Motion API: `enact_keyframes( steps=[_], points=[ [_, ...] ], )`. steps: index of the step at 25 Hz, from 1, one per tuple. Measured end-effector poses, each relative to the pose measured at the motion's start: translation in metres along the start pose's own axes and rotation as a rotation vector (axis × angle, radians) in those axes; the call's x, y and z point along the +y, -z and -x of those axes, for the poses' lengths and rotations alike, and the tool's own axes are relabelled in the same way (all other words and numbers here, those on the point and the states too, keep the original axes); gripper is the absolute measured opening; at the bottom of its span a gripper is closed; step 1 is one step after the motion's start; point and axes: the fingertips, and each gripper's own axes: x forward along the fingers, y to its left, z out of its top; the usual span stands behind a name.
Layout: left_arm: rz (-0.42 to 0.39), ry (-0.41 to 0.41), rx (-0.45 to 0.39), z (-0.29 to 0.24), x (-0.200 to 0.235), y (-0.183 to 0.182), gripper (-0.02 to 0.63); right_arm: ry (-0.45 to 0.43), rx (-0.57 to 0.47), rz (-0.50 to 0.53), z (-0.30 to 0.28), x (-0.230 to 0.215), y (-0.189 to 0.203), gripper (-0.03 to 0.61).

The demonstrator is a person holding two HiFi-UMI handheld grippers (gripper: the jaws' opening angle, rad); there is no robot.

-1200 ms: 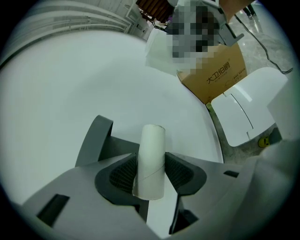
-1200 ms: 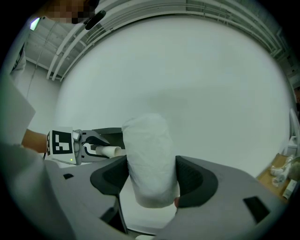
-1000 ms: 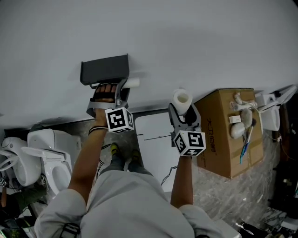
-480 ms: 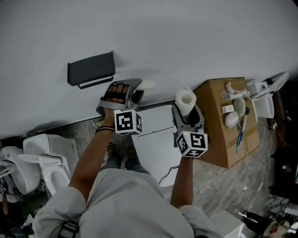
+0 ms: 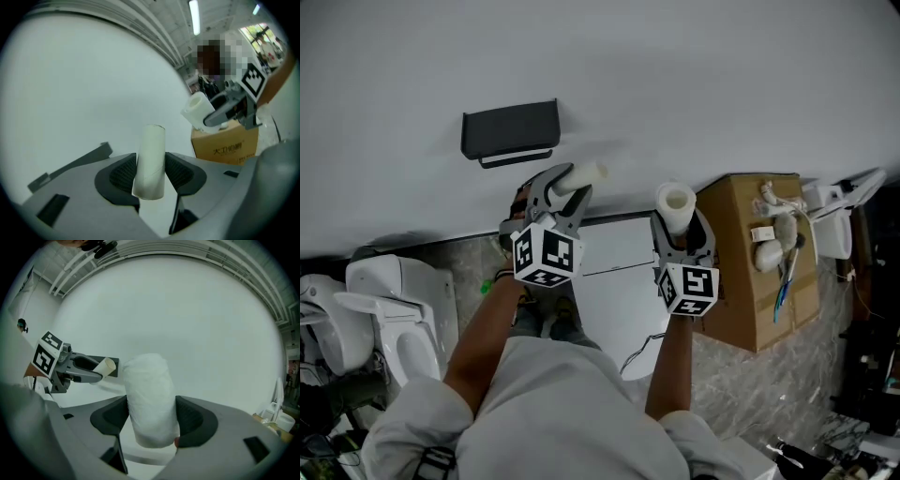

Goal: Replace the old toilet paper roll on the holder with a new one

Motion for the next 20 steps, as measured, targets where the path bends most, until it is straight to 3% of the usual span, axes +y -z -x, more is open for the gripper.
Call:
enact_keyframes(
  steps=[2,5,12,16,20],
  points=[
    [0.122,-0.039,-0.04,0.015,0.014,0.002,0.209,-0.015,0.003,0.02,-0.005,0.008,-0.003,0.316],
    [0.207,-0.087,-0.095,0.037,0.03,0.006,0.209,-0.038,0.012,0.055,-0.012,0.02,-0.006,0.316],
    [0.242,-0.203,-0.272,0.084,0.064,0.009,0.209,-0.069,0.042,0.181,-0.031,0.037,-0.012,0.316],
    [0.329,-0.263,-0.249,0.103,0.08,0.034,0.209,-0.064,0.073,0.335,-0.045,0.046,-0.012,0.316],
    [0.335,-0.336,-0.251,0.121,0.096,0.046,0.209,-0.077,0.104,0.48,-0.068,0.057,-0.009,0.314]
  ],
)
